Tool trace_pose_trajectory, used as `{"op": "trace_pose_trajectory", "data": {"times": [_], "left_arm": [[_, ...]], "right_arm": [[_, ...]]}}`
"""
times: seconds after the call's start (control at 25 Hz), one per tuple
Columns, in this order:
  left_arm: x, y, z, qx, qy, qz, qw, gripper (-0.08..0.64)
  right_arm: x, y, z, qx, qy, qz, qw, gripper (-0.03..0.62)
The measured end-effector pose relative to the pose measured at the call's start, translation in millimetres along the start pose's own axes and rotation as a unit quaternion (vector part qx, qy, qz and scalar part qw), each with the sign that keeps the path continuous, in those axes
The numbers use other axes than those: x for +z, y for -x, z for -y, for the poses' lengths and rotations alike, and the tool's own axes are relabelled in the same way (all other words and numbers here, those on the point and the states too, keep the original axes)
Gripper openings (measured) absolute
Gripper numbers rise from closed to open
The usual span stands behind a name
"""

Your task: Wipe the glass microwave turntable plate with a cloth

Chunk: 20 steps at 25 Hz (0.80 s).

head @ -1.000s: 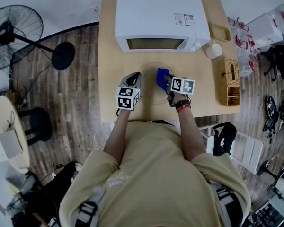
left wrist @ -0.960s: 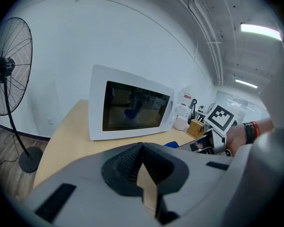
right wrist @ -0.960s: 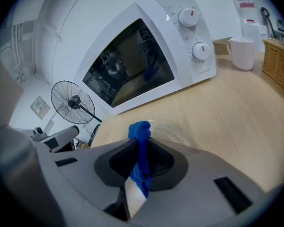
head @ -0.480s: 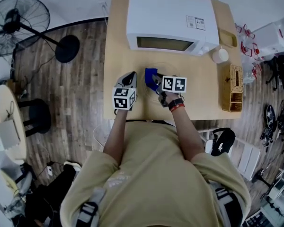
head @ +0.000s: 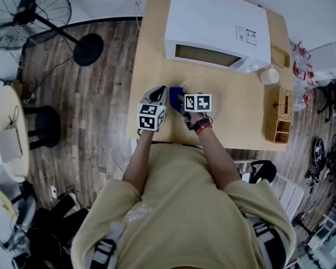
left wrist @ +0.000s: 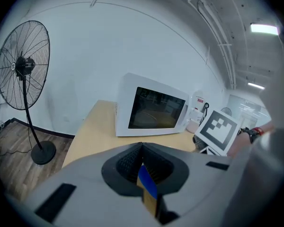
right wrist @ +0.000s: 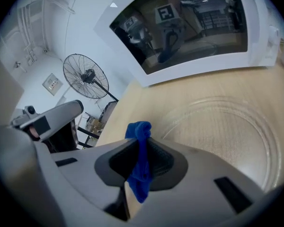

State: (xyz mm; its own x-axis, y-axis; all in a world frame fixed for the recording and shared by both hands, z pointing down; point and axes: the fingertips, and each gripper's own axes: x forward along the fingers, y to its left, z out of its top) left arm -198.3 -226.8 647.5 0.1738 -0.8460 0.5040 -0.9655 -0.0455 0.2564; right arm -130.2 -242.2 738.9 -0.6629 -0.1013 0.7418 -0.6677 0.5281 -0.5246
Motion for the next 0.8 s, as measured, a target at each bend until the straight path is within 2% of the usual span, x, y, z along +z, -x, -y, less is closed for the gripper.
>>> {"op": "trace_pose_trajectory", "data": {"times": [0.32, 0.8], "left_arm": [[-3, -7, 2, -0.003, -0.001, -0.008, 1.0, 0.018], [2, -21, 17, -0.014, -0.015, -0.016, 0.9997, 0.018]], "right_arm": [[-4, -6, 12, -0.033, 0.022, -0.016, 0.999, 0.071], [-3, -1, 22, -0.031, 0.02, -0.013, 0.999, 0.072]]}}
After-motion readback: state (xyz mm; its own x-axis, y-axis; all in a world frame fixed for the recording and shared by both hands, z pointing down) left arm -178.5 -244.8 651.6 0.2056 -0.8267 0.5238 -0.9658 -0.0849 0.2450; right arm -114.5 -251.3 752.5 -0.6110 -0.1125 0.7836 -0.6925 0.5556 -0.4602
